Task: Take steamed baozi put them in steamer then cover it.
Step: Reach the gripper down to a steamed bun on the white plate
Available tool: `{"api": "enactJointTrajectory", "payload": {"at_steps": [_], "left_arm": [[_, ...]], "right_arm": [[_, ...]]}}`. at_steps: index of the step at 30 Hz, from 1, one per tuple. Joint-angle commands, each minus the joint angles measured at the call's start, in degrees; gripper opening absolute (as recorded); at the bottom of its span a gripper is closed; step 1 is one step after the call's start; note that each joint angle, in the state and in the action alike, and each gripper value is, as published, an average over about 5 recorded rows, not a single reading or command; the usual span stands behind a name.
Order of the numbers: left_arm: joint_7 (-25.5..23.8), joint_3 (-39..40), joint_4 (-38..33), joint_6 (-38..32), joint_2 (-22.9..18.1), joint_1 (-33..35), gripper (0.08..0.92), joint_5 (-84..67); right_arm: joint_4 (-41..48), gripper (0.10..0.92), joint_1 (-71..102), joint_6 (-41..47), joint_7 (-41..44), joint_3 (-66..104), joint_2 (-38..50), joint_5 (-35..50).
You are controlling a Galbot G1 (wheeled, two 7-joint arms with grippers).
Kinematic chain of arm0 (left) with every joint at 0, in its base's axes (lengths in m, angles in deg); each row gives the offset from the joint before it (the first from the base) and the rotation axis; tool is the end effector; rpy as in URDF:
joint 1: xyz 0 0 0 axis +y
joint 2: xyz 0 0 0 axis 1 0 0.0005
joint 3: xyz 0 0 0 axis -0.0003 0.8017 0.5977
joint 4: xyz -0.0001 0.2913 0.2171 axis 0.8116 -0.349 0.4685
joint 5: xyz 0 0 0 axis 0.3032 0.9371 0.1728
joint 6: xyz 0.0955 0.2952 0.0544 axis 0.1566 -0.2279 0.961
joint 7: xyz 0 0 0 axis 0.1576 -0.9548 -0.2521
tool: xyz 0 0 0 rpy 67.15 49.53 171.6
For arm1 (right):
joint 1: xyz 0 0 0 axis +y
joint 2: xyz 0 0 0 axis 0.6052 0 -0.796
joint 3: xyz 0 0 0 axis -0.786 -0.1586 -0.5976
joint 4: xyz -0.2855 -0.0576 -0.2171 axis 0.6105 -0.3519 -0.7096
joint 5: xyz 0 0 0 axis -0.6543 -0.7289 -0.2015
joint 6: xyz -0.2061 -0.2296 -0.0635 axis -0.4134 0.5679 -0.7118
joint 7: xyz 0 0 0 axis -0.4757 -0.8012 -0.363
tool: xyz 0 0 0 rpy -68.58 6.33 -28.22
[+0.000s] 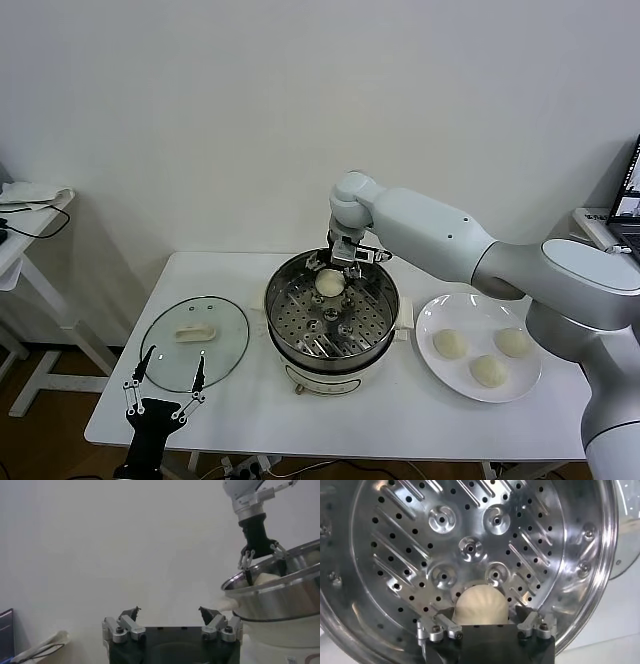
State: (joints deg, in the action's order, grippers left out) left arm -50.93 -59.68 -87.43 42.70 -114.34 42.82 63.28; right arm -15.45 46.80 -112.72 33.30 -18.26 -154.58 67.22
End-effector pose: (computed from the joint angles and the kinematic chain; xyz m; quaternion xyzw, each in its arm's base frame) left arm 0.0650 0.0707 -0.3347 0.0155 0.9722 0.2219 0.0735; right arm 0.5818 0.1026 -0.0858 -0.6527 0.1320 -0.7460 0.0059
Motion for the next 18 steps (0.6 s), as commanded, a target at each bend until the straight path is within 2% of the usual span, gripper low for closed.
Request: {"api": "enactJointTrajectory", "payload": {"at_steps": [1, 5, 10, 18], "left_arm": [[0.08, 0.09, -0.12, 0.25, 0.02, -0.08, 0.823, 0.03], [0.07, 0.16, -0.12, 0.21, 0.19, -0.08, 0.823, 0.03], [0.06, 0.68, -0.01, 0.07, 0.37, -0.14, 0.823, 0.09], [0.09, 1.33, 0.04, -0.01, 0.41, -0.18, 0.823, 0.16]], "right_arm": [[-7.22, 0.823, -5.27, 8.37, 9.62, 0.79, 9.81, 17.17], [-8.29, 0.823, -11.67, 20.17, 12.80, -2.51, 18.39, 30.95], [-6.58, 0.823, -16.11, 33.71, 12.04, -9.71, 28.40, 40.56], [-7.01, 0.823, -9.26, 40.40, 2.91, -19.84, 38.22, 43.06]]}}
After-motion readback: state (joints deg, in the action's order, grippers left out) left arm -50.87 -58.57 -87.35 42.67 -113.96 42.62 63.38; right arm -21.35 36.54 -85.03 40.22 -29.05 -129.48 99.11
